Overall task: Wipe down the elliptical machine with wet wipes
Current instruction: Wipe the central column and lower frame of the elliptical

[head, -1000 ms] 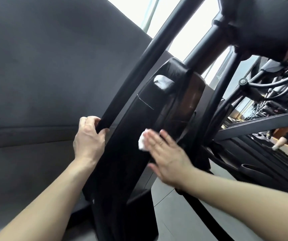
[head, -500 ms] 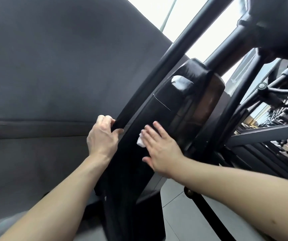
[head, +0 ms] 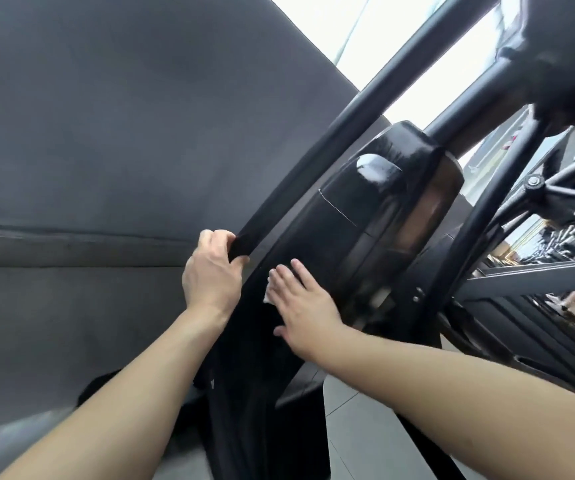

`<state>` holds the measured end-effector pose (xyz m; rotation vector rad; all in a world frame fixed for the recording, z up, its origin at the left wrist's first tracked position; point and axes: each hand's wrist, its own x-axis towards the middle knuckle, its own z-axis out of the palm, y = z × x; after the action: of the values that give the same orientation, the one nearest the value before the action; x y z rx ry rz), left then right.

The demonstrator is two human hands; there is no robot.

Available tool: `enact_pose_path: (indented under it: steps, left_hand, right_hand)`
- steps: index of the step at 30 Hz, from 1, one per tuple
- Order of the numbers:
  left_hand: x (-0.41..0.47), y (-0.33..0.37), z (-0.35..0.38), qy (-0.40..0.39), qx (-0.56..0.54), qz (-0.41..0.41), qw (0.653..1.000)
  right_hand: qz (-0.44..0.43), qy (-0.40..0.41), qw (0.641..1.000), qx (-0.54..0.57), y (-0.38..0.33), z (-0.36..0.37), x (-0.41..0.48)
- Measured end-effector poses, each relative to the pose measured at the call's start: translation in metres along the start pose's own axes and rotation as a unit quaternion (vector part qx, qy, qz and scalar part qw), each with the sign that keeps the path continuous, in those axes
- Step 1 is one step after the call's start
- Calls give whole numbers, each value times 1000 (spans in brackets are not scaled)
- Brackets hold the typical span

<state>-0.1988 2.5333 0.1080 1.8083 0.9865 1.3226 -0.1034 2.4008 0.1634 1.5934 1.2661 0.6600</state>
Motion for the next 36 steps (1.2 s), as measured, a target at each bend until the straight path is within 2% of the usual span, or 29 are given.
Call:
enact_pose_path:
  steps: [2,5,7,9,13,16,18,20,22,24,26,29,32,36]
  left_hand:
    - [-4,-11,0,-17,19,-21,999]
    - [-4,-33,-3,-38,44,-62,996]
    - [-4,-45,-4,-44,53,-82,994]
    - [-8,-54,-1,-49,65,-88,993]
    - [-17,-60,4,-56,59,-106,991]
    - [-15,-58,6,-59,57,-103,991]
    - [-16,-56,8,-54,50,-97,993]
    - [-15,-58,9,-52,52,-94,993]
    - [-14,-59,10,-53,53,-95,993]
    - [-12,-60,11,-55,55,-91,993]
    - [-10,-62,11,-54,57,-91,993]
    - [-8,-65,12,-51,50,-96,993]
    - [-7,-66,13,-50,47,-103,992]
    - [-8,-66,16,-33,39,-106,993]
  right_hand:
    - [7,14,1000,-5,10,-4,1]
    - [90,48,994,-37,52,-24,4]
    - [131,45,989,-52,72,-34,8]
    - [135,36,989,-47,71,-33,12]
    - [79,32,996,-4,23,-13,19]
    - [-7,-18,1000,-15,-20,-1,17]
    - [-24,-33,999,-26,-24,-1,17]
    - [2,-10,999,-37,-1,-10,21]
    - [70,14,996,-45,34,-24,28]
    - [126,7,991,-51,59,-36,34]
    - [138,-14,990,-41,60,-39,42]
    - [108,-21,994,-9,22,-26,58]
    - [27,-33,999,16,-38,-4,64]
    - [-51,-59,996,-30,-74,11,49]
